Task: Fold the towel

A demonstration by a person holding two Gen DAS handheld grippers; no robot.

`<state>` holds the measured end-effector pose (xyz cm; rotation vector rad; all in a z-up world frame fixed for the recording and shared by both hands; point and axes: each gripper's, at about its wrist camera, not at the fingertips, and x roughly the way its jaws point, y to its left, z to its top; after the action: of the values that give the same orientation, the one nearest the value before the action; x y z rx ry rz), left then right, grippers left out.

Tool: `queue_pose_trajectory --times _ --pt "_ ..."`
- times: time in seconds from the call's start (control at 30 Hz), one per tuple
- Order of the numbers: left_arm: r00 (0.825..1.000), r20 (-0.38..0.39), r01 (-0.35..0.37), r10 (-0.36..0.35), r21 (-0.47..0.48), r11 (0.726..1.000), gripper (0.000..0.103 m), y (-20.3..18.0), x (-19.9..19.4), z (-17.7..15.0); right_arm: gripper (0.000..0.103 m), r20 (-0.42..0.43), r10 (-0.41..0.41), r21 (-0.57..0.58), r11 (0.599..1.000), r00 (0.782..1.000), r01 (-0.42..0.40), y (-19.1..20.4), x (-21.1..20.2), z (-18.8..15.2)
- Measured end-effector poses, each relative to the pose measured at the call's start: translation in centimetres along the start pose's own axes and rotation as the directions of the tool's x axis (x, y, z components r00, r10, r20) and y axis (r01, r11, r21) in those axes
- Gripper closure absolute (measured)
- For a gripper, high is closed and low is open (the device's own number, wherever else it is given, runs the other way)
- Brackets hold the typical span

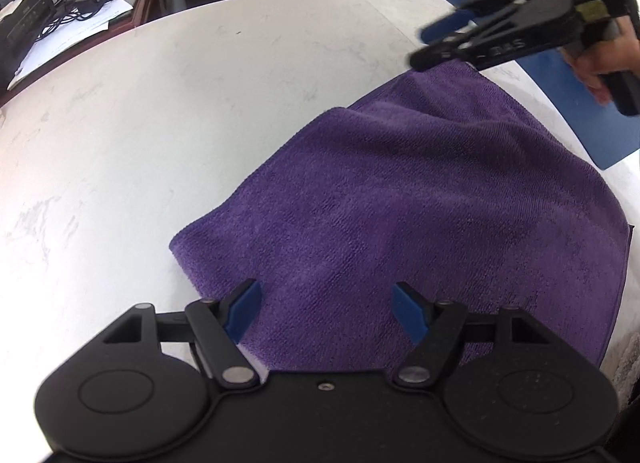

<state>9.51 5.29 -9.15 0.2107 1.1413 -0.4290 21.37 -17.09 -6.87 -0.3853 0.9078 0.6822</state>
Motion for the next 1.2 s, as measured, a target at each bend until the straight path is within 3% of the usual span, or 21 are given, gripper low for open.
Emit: queue_pose_trajectory --times 0.17,0.43,0.5,0.7,1.2 --pt "1.0 -0.01 -0.003 0.003 0.008 1.0 0.032 0.0 -0.1 -0.1 0.062 -0.03 -0.024 0.127 0.992 0.999 0.028 -2.5 -0.5 -2.1" --pt "1.0 -0.017 -0.011 0.011 0.01 1.0 0.03 -0.2 -0.1 -0.1 0.062 -0.047 -0.004 0.139 0.99 0.999 0.01 -3.0 1.1 -2.4" --pt "1.0 -0.017 -0.011 0.011 0.012 1.0 0.03 -0.2 -0.1 -0.2 0.066 -0.048 -0.019 0.116 0.993 0.999 0.024 -2.9 1.1 -2.5" --pt "1.0 -0.017 -0.009 0.009 0.02 1.0 0.028 -0.2 -0.1 -0.2 0.094 -0.059 -0.054 0.084 0.995 0.997 0.059 -3.4 1.0 -2.4" --pt "1.0 -0.026 -0.011 0.012 0.044 0.999 0.027 -0.4 -0.4 -1.2 0.098 -0.037 -0.103 0.107 0.989 0.994 0.106 -3.9 1.8 -1.8"
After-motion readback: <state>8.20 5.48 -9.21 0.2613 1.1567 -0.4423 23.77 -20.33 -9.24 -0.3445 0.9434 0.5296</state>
